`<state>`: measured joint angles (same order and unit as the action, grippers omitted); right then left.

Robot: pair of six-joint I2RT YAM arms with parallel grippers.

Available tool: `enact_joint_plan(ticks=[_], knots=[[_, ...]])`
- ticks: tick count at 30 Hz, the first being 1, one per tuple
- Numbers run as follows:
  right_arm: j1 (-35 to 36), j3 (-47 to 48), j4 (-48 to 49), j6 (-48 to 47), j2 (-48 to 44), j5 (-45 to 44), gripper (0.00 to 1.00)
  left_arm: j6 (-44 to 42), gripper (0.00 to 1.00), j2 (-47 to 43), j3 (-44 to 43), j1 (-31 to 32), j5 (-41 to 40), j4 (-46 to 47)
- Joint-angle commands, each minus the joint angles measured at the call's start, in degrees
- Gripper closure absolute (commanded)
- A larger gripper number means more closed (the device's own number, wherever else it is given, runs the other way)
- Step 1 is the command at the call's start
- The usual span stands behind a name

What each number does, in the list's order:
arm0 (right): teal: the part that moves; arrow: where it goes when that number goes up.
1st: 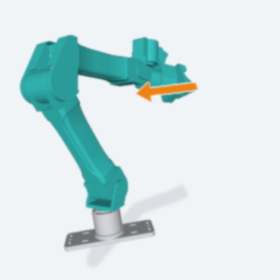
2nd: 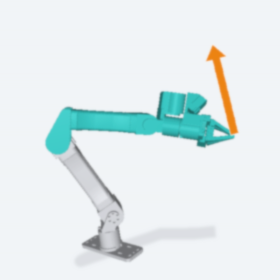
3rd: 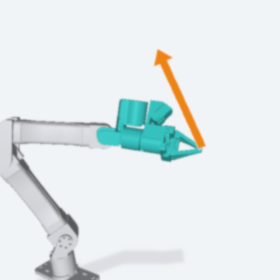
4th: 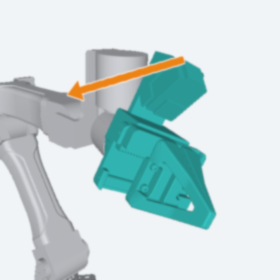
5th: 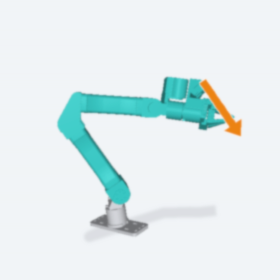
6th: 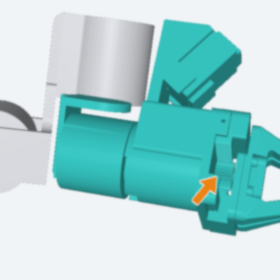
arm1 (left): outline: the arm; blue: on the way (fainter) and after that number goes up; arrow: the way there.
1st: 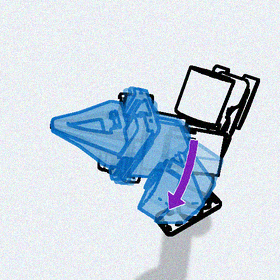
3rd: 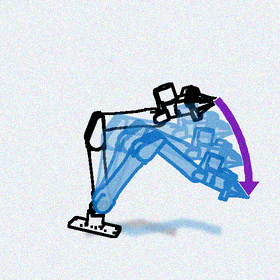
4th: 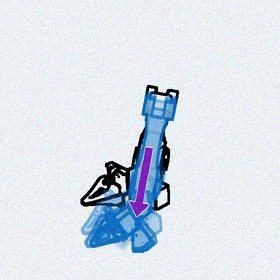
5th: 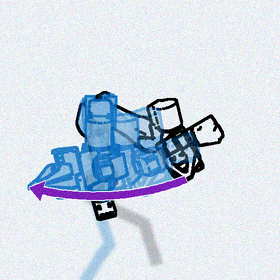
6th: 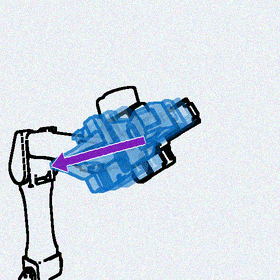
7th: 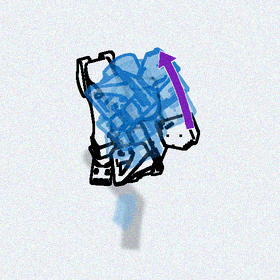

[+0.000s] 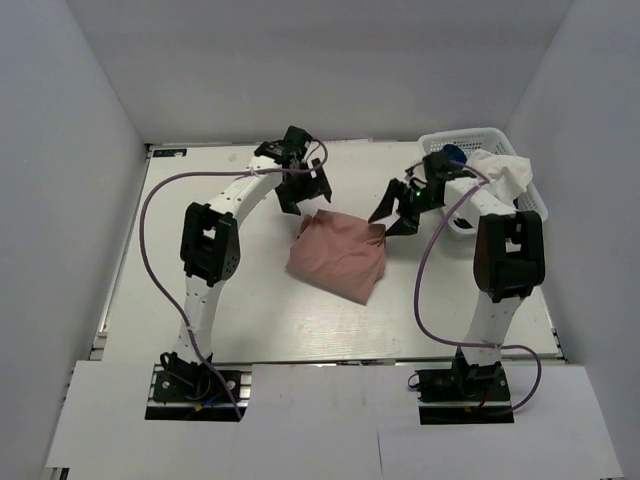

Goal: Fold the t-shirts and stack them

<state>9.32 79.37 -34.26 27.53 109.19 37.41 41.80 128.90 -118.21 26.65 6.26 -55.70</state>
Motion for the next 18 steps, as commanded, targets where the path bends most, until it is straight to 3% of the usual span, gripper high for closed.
enact_joint_plan(ticks=[1,3,8,12,18], knots=[[-0.36,8.93,-1.77,-2.39,-1.69,-6.01,0.2,-0.14,0.0,-3.39,-5.62,-1.25,-3.09,1.04],[-0.36,12.11,-4.32,-2.66,-2.4,-8.48,0.1,-0.14,0.0,-4.26,-6.42,-1.25,-3.63,1.03],[1.75,9.07,-3.8,-0.9,-8.36,-10.7,0.1,-1.89,0.0,-9.89,0.85,0.06,-1.08,7.34],[4.21,-1.31,10.47,4.37,-13.9,-4.72,0.1,-1.9,0.0,-12.97,10.53,0.59,6.29,16.57],[7.99,-6.07,19.22,8.33,-12.51,-1.9,0.1,-1.2,0.0,-8.77,10.9,3.05,11.48,22.22]])
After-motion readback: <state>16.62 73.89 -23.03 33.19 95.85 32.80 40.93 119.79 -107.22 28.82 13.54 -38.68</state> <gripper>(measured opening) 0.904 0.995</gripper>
